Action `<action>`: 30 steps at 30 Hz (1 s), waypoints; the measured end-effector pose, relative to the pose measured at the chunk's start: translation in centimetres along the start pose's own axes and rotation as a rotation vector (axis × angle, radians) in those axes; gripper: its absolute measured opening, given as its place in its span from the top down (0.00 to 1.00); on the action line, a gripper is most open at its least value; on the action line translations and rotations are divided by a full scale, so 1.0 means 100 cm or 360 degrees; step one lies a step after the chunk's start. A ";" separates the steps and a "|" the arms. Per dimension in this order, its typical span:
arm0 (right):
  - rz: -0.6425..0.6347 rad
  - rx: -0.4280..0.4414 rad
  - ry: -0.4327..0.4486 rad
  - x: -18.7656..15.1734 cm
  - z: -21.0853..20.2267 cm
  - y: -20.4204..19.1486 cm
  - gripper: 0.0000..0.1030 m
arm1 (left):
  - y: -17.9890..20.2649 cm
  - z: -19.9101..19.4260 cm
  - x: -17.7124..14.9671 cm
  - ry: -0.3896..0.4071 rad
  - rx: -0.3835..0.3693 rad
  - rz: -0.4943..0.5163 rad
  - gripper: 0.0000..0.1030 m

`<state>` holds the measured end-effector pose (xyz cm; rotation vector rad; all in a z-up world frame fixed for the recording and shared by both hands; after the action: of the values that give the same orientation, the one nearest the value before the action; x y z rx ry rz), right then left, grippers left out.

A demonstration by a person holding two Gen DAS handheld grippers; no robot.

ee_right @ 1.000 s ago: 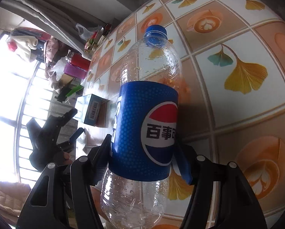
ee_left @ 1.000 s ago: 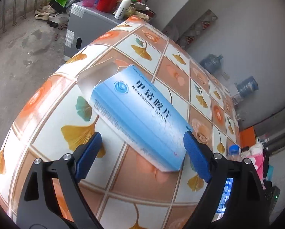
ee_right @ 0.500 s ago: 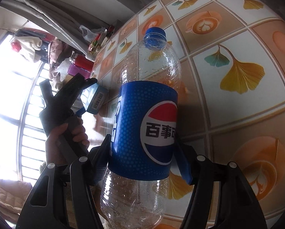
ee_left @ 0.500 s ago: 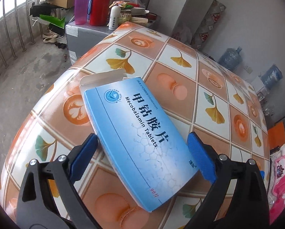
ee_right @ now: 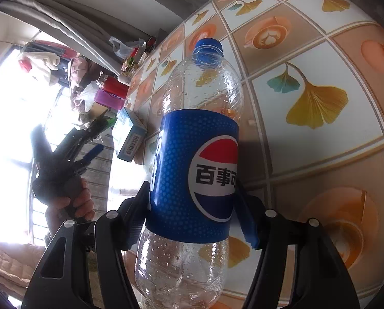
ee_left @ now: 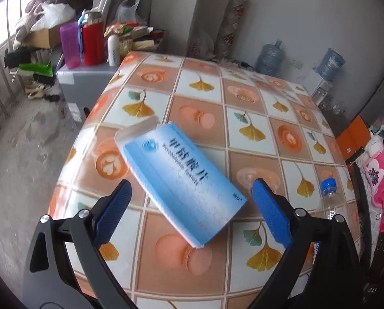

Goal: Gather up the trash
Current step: 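Grasp the Pepsi bottle with the right tool while the left tool grasps the blue tablet box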

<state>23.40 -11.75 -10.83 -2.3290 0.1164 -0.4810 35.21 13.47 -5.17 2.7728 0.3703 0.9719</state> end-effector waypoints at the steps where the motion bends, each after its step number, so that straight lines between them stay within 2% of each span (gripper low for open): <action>1: 0.0003 -0.0002 0.0000 0.000 0.000 0.000 0.41 | 0.005 0.000 0.012 0.0036 -0.0050 0.0035 0.12; 3: 0.0002 -0.0013 0.0003 0.000 0.000 -0.001 0.41 | 0.011 0.007 0.031 0.0065 -0.0127 0.0065 0.12; 5: 0.0003 -0.0029 0.0005 -0.001 0.000 -0.002 0.41 | 0.012 0.027 0.049 0.0058 -0.0098 0.0143 0.12; 8: 0.0001 -0.0042 0.0008 -0.001 0.001 -0.004 0.41 | 0.011 0.066 0.056 -0.0084 -0.0088 0.0257 0.13; 10: 0.0001 -0.0047 0.0009 -0.001 0.002 -0.004 0.41 | 0.002 0.088 0.057 -0.0164 -0.0041 0.0261 0.16; 13: 0.0000 -0.0060 0.0005 0.000 0.003 -0.005 0.41 | -0.016 0.100 0.046 -0.0276 -0.0041 0.0138 0.20; 16: -0.0003 -0.0064 0.0006 0.001 0.004 -0.005 0.41 | -0.028 0.093 0.028 -0.0347 -0.0094 -0.0009 0.21; 18: -0.0005 -0.0061 0.0010 0.000 0.004 -0.006 0.41 | -0.027 0.084 0.016 -0.0373 -0.0139 -0.0024 0.21; 22: 0.0000 -0.0065 0.0012 0.000 0.004 -0.005 0.41 | -0.019 0.057 -0.015 -0.0427 -0.0301 -0.0079 0.21; 30: -0.0019 -0.0095 -0.0007 -0.002 0.005 -0.007 0.41 | -0.013 0.010 -0.073 -0.0444 -0.0447 -0.0086 0.21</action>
<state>23.32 -10.85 -10.71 -2.3900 0.1163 -0.4845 30.11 12.50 -10.58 2.5763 0.2435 0.5625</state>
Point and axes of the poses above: each gripper's, at about its wrist camera, not at the fingertips, and z roughly the way its jaws point, y to its right, x to its top, the point moved 9 cm from there along z, roughly the way its jaws point, and after that the axes turned 5 degrees about -z, right-handed, at the moved point
